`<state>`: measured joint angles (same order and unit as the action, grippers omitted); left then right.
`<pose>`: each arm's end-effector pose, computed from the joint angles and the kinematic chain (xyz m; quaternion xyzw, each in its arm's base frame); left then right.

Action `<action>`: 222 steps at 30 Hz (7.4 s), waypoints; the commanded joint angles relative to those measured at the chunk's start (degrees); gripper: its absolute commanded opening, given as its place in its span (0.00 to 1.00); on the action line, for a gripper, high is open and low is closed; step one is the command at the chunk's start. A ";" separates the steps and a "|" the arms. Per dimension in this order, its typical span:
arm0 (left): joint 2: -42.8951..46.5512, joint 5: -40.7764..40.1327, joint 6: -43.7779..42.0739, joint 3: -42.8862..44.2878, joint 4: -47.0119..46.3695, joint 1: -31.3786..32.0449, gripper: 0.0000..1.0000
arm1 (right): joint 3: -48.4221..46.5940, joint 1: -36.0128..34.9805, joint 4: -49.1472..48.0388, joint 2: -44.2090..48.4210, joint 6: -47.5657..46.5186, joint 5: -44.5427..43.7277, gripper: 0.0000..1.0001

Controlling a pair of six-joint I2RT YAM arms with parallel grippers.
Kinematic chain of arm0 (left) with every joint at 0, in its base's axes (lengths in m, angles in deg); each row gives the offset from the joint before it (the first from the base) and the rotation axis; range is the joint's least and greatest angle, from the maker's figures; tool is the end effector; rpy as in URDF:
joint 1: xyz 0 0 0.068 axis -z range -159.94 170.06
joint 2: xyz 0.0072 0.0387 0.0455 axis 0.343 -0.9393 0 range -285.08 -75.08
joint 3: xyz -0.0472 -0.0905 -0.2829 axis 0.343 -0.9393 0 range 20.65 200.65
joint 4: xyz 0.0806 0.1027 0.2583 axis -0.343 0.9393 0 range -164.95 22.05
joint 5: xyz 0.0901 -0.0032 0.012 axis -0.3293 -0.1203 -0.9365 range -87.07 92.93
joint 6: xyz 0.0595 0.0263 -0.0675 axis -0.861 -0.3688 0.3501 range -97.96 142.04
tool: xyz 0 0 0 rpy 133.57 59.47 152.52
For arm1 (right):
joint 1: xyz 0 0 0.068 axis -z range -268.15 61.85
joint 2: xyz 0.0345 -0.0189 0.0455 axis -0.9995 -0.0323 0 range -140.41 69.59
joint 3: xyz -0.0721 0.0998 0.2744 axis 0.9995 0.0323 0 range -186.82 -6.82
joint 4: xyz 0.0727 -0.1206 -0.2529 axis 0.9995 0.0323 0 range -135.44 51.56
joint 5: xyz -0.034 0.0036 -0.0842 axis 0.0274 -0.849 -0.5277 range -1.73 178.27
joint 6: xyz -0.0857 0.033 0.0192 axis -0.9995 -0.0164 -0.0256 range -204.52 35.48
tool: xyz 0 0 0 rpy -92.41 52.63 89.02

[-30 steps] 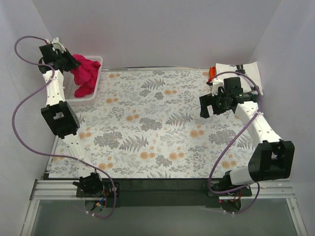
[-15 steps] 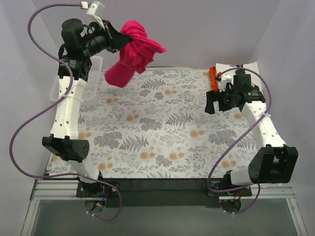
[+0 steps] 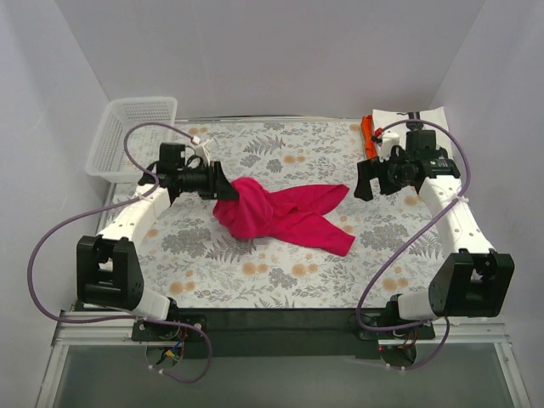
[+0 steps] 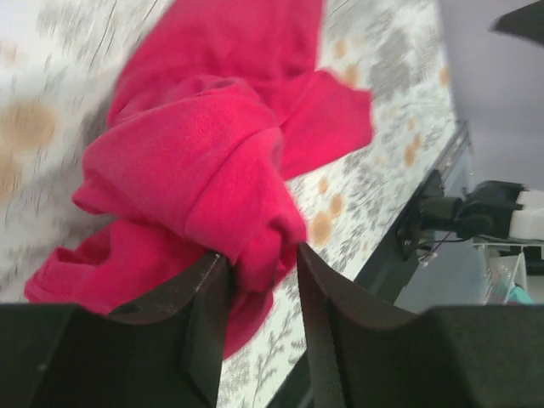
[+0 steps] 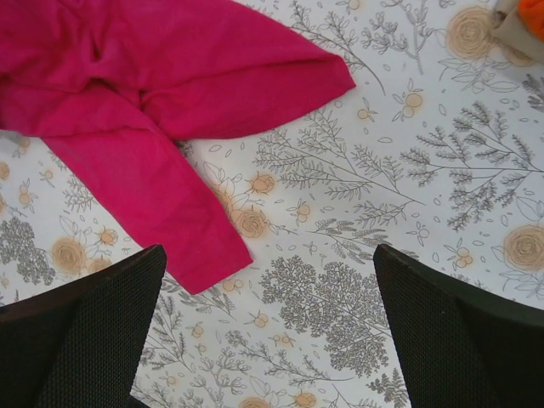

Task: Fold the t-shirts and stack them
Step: Move the tshirt to the center of the board, then flatten the tshirt out

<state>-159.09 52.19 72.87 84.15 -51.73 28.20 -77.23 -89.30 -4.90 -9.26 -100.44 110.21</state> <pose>0.3484 -0.1146 0.2754 -0.1518 0.8382 -0.5094 0.1223 0.3433 0.0385 0.3047 -0.2024 0.8994 0.1325 0.3641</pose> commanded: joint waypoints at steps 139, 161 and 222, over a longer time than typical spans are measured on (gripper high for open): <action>-25.68 -17.00 -18.93 36.86 16.06 -11.92 0.00 | -39.54 -8.61 1.39 -49.93 -11.94 -8.14 0.01; -16.90 -22.88 -12.07 61.39 12.20 -12.45 0.00 | -58.52 0.53 -0.53 -22.40 -14.57 -13.84 0.01; -11.03 -31.75 -21.30 7.57 -11.36 -8.94 0.00 | -11.14 -6.15 -28.40 -23.43 -19.76 -16.91 0.01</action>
<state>-163.54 22.57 50.05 85.81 -58.55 18.19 -82.81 -95.81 -25.93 -28.97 -120.66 96.94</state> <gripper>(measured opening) 0.018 0.019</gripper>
